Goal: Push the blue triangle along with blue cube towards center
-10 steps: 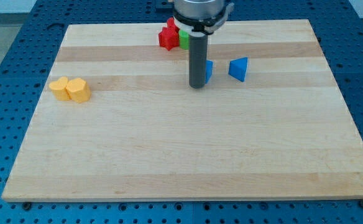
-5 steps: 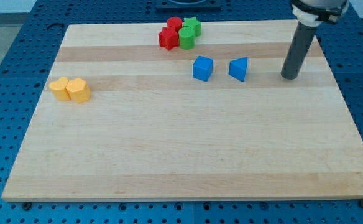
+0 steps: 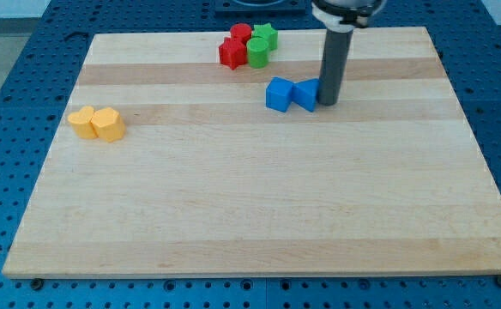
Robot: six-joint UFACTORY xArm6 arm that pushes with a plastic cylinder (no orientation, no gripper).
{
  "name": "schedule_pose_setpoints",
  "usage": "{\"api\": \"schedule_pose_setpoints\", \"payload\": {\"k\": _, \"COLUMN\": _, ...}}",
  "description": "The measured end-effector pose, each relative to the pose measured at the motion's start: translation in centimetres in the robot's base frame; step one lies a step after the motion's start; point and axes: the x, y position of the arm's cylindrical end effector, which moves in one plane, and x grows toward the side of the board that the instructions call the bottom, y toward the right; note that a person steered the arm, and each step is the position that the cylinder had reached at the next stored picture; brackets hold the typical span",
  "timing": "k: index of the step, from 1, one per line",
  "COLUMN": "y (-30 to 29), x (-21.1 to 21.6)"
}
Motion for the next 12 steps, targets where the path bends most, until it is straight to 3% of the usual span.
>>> {"api": "schedule_pose_setpoints", "payload": {"k": 2, "y": -5.0, "x": 0.0}}
{"api": "schedule_pose_setpoints", "payload": {"k": 3, "y": -4.4, "x": 0.0}}
{"api": "schedule_pose_setpoints", "payload": {"k": 4, "y": 0.1, "x": -0.1}}
{"api": "schedule_pose_setpoints", "payload": {"k": 5, "y": 4.6, "x": -3.3}}
{"api": "schedule_pose_setpoints", "payload": {"k": 6, "y": 4.4, "x": -6.1}}
{"api": "schedule_pose_setpoints", "payload": {"k": 10, "y": -2.0, "x": -2.5}}
{"api": "schedule_pose_setpoints", "payload": {"k": 12, "y": -1.3, "x": -7.7}}
